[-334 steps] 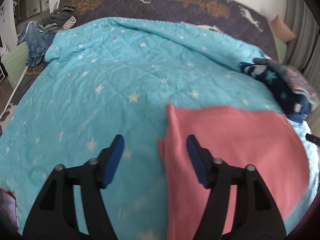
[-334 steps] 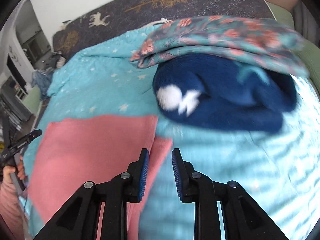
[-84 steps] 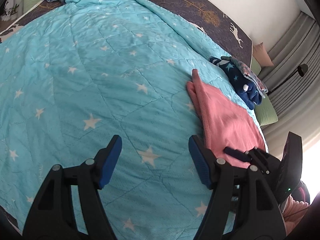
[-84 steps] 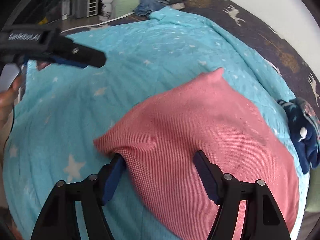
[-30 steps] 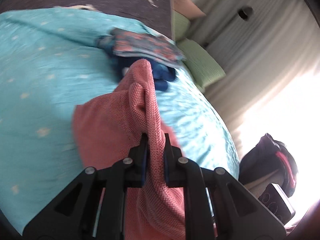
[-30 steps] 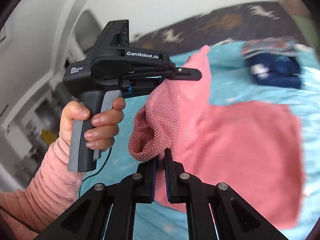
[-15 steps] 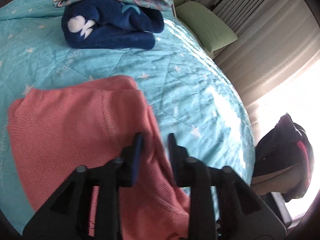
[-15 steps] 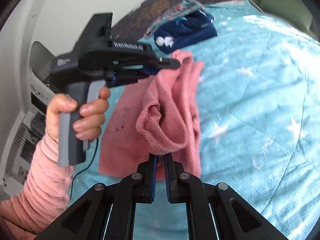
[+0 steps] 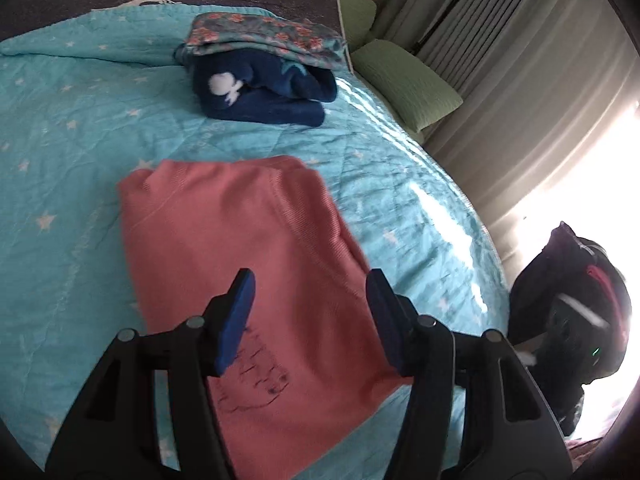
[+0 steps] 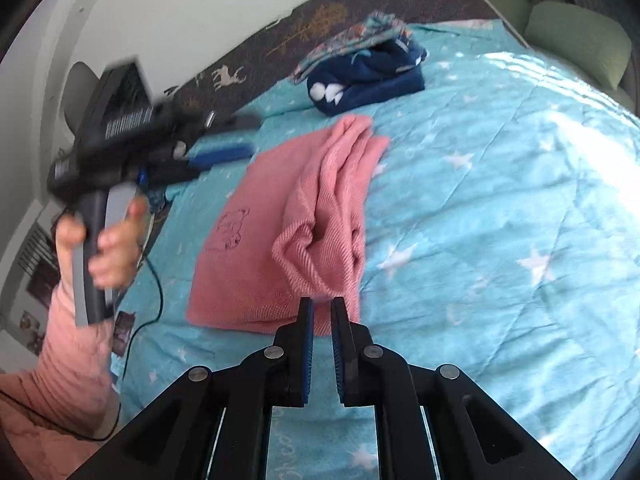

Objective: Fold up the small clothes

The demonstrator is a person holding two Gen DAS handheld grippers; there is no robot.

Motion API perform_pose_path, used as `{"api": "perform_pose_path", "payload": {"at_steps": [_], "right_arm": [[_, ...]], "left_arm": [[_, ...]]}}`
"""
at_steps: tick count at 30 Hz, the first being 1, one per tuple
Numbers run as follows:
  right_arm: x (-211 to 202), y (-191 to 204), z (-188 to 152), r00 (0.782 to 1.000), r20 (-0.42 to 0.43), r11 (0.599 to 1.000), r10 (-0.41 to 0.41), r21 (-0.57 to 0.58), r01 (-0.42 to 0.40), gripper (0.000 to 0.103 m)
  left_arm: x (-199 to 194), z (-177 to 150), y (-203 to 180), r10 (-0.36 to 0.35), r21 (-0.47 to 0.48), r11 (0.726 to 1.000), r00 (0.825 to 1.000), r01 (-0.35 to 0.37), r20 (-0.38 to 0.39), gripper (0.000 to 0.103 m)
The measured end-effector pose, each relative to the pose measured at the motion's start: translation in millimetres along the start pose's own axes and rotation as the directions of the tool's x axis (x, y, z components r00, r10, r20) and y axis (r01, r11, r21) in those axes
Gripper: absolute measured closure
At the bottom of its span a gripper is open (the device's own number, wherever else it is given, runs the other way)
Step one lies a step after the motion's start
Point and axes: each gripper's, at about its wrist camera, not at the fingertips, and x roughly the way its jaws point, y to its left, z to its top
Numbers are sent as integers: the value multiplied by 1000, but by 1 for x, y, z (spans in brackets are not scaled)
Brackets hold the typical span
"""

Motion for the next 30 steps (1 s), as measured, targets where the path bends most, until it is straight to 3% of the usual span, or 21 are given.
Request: {"api": "perform_pose_path", "payload": {"at_steps": [2,4,9,12,15,18,23,26,28,30], "right_arm": [[-4,4,13,1000,16,1000,14,-15,-13,94],[0,13,24,999,26,999,29,-44,-28,94],[24,41,37,998,-15,993,61,-103,-63,94],[47,35,33,997,-67,996,-31,-82,25,94],[60,7,25,981,-110,987,-159,-21,157,98],[51,-18,17,991,-131,992,-36,113,51,99],[44,-12,21,988,-130,994,-81,58,90,96],[40,-9,26,990,-122,996,-69,52,76,95],[37,-5,30,992,-103,996,-72,42,76,89],[34,-4,32,992,-82,995,-91,30,94,68]], "left_arm": [[-2,-19,8,99,19,995,995,-99,-5,44],[-1,-33,16,154,15,988,988,-154,-5,44],[-3,-60,33,200,-38,979,979,-201,-27,43],[2,-67,27,249,8,968,968,-249,-38,43],[6,-72,21,254,37,967,966,-252,-46,40],[10,-75,18,263,64,964,964,-260,-48,37],[10,-77,18,259,70,964,965,-256,-41,36],[8,-79,19,263,72,963,964,-260,-38,34],[7,-81,19,262,69,963,964,-259,-37,33],[7,-83,20,258,62,965,966,-255,-36,31]]}}
